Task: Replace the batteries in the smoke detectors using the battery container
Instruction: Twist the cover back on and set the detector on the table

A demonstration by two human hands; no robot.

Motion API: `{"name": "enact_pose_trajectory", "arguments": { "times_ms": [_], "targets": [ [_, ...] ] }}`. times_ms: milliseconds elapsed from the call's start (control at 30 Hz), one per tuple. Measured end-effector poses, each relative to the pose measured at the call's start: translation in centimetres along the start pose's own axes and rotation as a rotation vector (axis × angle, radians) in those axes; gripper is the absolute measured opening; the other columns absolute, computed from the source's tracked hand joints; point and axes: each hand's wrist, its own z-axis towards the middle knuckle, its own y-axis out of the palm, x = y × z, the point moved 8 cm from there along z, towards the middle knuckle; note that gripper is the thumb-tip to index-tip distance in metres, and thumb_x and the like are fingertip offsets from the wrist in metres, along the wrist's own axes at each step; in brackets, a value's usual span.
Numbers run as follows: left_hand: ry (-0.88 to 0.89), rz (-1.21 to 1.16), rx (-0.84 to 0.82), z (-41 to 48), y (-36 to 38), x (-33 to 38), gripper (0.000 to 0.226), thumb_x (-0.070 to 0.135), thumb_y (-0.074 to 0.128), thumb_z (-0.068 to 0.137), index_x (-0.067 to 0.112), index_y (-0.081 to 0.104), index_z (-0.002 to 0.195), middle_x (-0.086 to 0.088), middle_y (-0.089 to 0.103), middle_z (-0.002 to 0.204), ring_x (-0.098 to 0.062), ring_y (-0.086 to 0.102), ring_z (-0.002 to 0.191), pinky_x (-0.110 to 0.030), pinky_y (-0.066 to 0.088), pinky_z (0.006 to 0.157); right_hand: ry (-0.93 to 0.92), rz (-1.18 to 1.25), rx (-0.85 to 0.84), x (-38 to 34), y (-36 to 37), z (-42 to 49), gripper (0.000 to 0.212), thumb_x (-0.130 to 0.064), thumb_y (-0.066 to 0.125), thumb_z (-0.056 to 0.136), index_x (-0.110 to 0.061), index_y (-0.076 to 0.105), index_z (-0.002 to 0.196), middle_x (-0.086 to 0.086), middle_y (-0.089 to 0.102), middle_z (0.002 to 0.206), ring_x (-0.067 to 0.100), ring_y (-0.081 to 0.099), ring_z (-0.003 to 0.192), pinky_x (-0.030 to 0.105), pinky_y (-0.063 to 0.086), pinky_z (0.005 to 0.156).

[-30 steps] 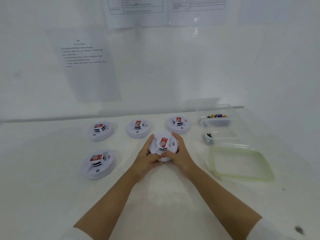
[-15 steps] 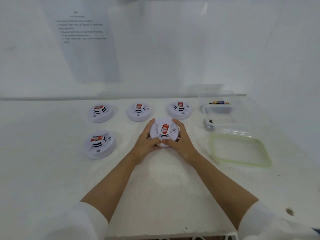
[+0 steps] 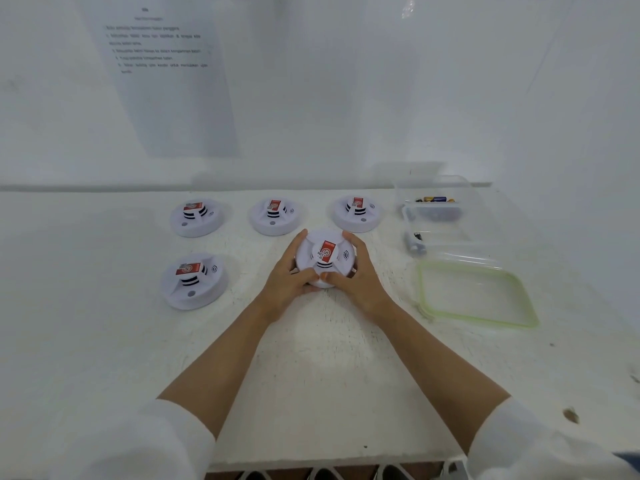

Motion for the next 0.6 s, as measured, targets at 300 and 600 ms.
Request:
{"name": "enact_pose_trajectory", "arguments": {
  "times_ms": [300, 600],
  "targets": [
    [0.007, 0.012, 0.010, -0.09, 0.06, 0.24, 0.069, 0.014, 0.059, 0.089, 0.031, 0.023, 0.146, 0.008, 0.048, 0.133, -0.003, 0.058, 0.105, -0.021, 0.054, 0.070, -0.011, 0.031, -0.008, 0.12, 0.10, 0.12, 0.073, 0.003, 0.066, 0.079, -0.002, 0.024, 0.139, 0.013, 0.034, 0.144, 0.019, 0.036, 0.131, 0.028, 0.030, 0.110],
    [0.009, -0.021, -0.007, -0.33, 0.25, 0.38, 0.071, 0.013, 0.058, 0.090, 0.033, 0.021, 0.146, 0.009, 0.048, 0.133, -0.006, 0.057, 0.109, -0.023, 0.055, 0.073, 0.008, 0.064, -0.048, 0.19, 0.29, 0.14, 0.074, 0.003, 0.064, 0.081, -0.008, 0.023, 0.141, 0.008, 0.037, 0.141, 0.021, 0.037, 0.131, 0.039, 0.032, 0.111]
  ]
}}
